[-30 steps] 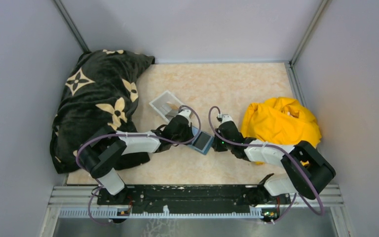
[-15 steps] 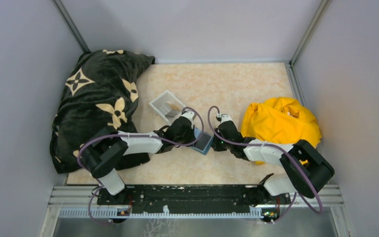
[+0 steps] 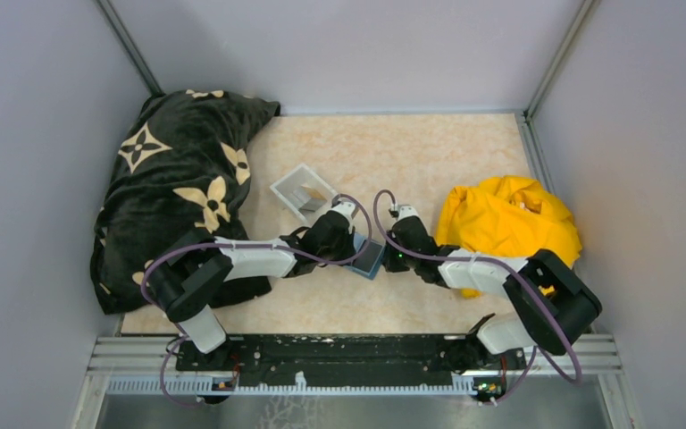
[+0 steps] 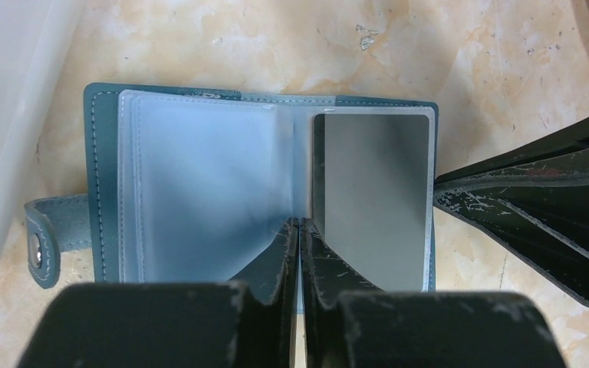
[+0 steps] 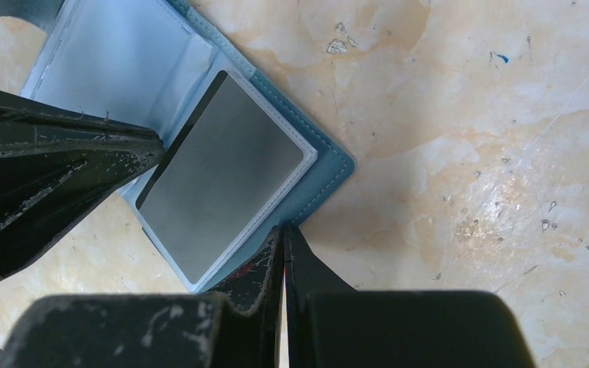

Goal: Put the credit cards into the card holder
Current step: Insert the credit card into the card holder, then pick up the credit card from the storage box.

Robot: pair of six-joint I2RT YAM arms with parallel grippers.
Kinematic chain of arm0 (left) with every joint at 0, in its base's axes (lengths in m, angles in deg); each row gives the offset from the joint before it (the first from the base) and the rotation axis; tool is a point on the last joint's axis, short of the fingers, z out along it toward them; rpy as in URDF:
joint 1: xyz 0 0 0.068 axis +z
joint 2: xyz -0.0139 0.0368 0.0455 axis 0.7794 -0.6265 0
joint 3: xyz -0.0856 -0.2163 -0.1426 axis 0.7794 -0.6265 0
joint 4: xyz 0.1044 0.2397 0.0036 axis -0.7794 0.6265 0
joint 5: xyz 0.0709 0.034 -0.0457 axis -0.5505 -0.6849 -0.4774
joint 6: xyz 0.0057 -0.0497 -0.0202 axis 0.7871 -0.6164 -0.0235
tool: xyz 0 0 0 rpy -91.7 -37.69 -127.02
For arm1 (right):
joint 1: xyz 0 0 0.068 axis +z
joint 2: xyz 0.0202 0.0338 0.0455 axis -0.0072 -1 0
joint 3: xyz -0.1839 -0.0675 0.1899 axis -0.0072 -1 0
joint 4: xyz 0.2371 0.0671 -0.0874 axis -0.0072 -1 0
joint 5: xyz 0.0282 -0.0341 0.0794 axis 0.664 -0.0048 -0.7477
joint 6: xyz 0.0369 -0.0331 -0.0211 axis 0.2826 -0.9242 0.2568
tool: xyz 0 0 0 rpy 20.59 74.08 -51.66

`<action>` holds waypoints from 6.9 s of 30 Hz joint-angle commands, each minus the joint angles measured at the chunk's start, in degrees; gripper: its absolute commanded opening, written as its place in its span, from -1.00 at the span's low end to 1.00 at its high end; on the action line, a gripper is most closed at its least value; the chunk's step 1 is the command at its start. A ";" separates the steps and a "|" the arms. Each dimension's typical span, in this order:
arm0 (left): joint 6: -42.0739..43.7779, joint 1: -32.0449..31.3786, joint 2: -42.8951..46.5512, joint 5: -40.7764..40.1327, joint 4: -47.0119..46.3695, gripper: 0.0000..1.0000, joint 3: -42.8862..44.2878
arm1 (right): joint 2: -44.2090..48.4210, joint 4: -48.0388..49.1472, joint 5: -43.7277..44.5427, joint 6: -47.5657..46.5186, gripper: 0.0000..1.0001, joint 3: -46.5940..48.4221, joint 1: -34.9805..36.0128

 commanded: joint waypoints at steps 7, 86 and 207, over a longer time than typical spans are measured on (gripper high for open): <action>-2.39 -1.06 -0.71 1.41 0.55 -0.83 0.54 | -3.41 -0.59 1.16 -1.04 -0.98 2.85 0.17; -32.28 11.12 32.68 -30.59 13.75 0.94 -13.14 | -43.81 -25.82 -15.96 -21.13 0.18 79.24 0.65; -28.83 19.68 16.50 -20.31 10.83 0.86 -8.23 | -30.59 -22.93 -13.46 -35.76 -0.03 61.58 3.33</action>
